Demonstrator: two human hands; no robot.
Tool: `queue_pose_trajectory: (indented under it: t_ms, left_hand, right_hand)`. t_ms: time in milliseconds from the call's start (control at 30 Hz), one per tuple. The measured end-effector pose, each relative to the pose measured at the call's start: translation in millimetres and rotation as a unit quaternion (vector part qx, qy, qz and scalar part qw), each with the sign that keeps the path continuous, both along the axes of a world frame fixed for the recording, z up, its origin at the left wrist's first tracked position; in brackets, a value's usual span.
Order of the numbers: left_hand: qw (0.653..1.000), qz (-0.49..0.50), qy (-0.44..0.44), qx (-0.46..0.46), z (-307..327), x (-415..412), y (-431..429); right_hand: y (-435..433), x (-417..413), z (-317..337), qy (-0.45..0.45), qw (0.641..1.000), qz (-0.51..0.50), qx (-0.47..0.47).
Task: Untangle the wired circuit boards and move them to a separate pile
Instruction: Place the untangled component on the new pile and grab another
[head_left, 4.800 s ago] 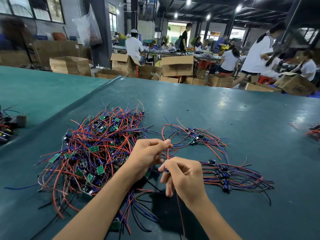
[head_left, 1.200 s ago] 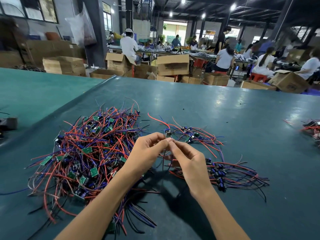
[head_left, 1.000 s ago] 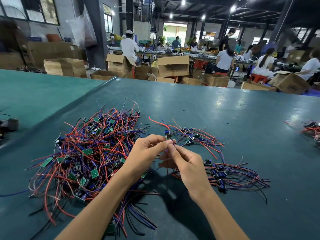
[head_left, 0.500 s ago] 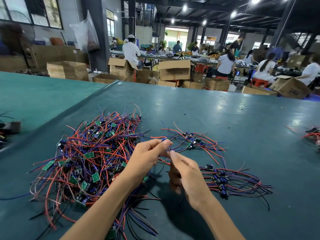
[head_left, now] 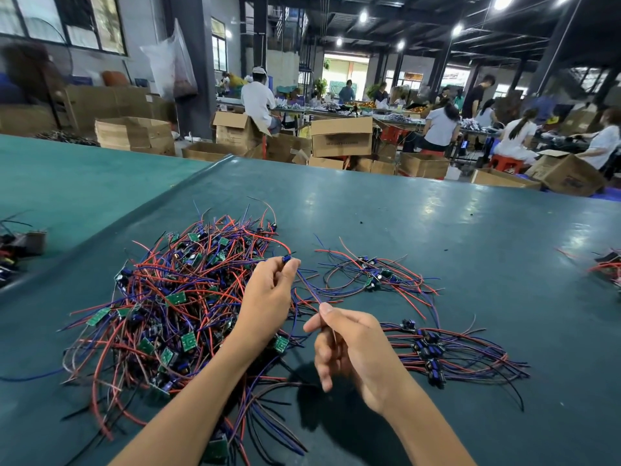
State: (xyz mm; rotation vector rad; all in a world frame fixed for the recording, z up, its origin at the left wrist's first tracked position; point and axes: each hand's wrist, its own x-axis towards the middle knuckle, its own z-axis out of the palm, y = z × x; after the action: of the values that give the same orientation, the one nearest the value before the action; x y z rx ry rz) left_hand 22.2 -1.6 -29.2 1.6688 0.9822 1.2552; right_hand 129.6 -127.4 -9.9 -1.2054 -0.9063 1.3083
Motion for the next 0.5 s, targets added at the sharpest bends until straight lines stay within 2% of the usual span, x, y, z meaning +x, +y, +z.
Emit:
queue_pose_trajectory:
  t_ms: [200, 500]
  left_hand:
    - [1.000, -0.005, -0.019, -0.011, -3.1, -0.1, 5.0]
    - [0.992, -0.031, -0.100, -0.072, -11.4, 2.8, 11.2]
  right_hand:
    - [-1.1, 2.1, -2.1, -0.075, 0.990, -0.001, -0.122]
    - [-3.3, 10.5, -1.8, -0.070, 0.990, -0.025, -0.118]
